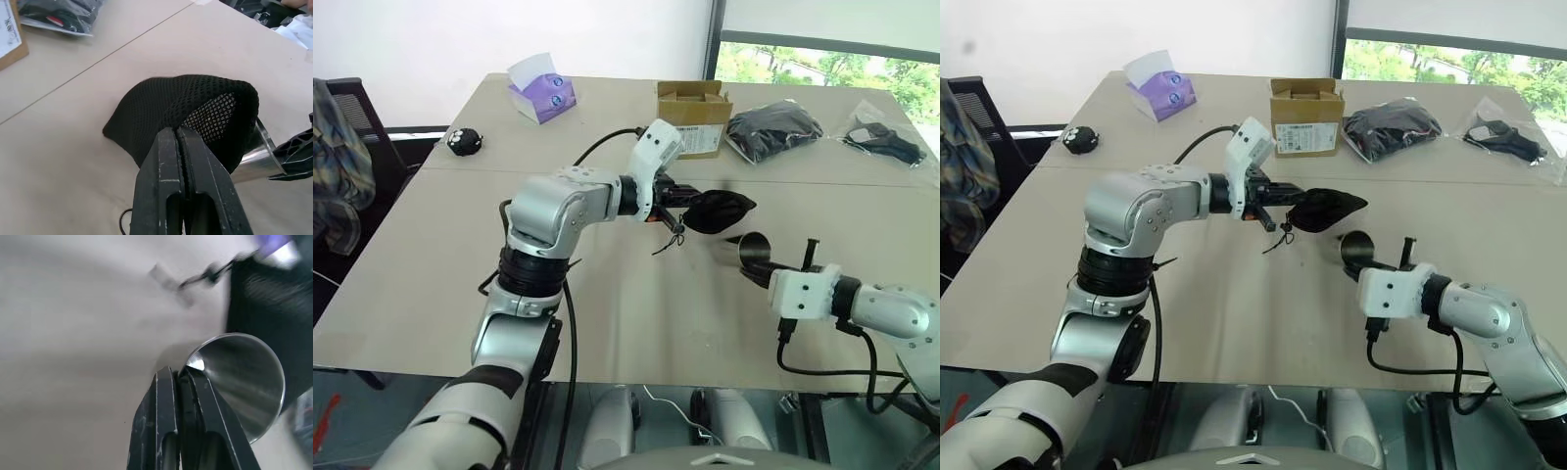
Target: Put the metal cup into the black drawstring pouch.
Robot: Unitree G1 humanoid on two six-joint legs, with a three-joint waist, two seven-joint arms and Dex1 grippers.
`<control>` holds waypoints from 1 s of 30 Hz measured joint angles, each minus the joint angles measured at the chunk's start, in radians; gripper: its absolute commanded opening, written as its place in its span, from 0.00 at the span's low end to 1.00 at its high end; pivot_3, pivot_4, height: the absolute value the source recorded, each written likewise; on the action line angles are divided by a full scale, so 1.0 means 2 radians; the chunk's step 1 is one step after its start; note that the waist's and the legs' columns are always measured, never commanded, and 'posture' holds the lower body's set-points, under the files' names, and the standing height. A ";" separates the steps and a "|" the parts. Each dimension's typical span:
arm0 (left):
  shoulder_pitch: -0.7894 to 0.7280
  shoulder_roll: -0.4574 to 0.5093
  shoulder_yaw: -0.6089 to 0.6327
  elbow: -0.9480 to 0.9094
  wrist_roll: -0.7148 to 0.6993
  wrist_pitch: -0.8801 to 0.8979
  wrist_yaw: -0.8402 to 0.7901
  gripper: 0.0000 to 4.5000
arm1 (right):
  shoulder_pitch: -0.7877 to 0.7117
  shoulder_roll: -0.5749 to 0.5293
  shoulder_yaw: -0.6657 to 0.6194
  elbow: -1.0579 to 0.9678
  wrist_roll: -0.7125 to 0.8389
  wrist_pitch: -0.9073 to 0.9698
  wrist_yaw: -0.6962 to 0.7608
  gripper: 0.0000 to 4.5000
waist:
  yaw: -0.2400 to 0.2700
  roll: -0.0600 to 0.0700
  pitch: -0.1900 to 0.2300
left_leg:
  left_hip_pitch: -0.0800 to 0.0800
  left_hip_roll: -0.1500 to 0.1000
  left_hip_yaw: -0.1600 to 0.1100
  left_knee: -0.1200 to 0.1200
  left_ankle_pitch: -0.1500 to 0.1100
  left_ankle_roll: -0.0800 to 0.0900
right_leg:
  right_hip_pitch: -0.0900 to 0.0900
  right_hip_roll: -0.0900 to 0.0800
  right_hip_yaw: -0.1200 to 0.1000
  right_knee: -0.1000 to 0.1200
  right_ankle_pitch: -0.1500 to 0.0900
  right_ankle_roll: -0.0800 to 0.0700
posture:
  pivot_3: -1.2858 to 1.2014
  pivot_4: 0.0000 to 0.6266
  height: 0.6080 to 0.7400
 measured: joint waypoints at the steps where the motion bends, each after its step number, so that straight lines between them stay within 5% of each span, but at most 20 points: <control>1: -0.004 -0.001 0.000 0.000 -0.003 0.003 0.001 0.00 | -0.003 0.006 -0.009 -0.002 0.008 -0.017 -0.003 0.02 | 0.000 0.000 0.000 | 0.000 0.000 0.000 0.000 0.000 0.000 | 0.000 0.000 0.000 0.000 0.000 0.000 | 0.52 0.24 0.81; 11: -0.007 -0.018 0.006 0.009 -0.023 0.017 0.025 0.00 | -0.031 0.049 -0.060 -0.008 0.019 -0.062 -0.048 0.02 | 0.000 0.000 0.000 | 0.000 0.000 0.000 0.000 0.000 0.000 | 0.000 0.000 0.001 0.000 0.000 0.000 | 0.52 0.24 0.81; 30: -0.012 -0.034 0.019 0.037 -0.031 0.018 0.050 0.00 | -0.055 0.058 -0.045 -0.025 -0.007 -0.035 -0.068 0.02 | 0.000 0.000 0.000 | 0.000 0.000 0.000 0.000 0.000 0.000 | 0.000 0.000 0.001 0.000 0.000 0.000 | 0.52 0.24 0.81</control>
